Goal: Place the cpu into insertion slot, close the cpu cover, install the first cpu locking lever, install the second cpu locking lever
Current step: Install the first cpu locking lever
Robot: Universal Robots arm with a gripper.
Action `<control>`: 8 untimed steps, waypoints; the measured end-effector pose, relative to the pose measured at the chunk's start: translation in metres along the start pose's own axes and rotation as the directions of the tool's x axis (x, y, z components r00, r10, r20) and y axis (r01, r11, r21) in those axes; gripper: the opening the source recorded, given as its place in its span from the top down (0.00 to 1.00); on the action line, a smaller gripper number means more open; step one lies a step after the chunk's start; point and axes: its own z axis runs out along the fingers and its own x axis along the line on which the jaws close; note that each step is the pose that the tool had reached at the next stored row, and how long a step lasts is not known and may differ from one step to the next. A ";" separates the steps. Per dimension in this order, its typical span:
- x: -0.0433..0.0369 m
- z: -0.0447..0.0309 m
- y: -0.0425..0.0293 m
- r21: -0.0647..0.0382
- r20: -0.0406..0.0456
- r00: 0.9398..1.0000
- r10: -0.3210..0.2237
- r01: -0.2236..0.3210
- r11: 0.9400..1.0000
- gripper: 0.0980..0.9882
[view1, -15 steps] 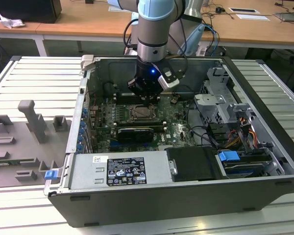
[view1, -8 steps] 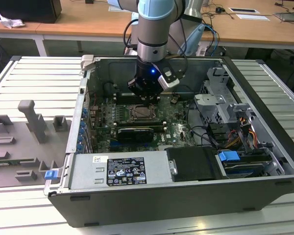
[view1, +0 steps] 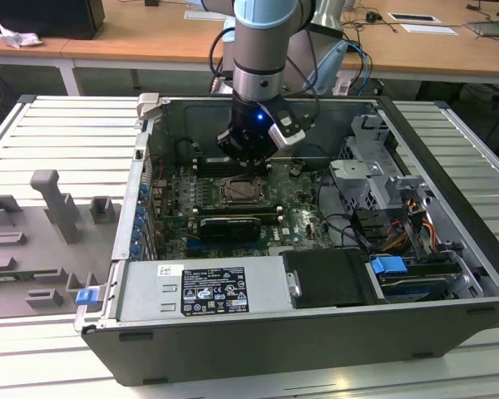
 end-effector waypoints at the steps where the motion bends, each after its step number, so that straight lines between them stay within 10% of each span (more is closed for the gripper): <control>1: 0.0008 -0.0016 0.0001 -0.005 0.001 1.000 0.000 0.000 1.000 0.99; 8: 0.0110 -0.0124 0.0008 -0.047 0.006 1.000 0.000 0.000 0.999 0.99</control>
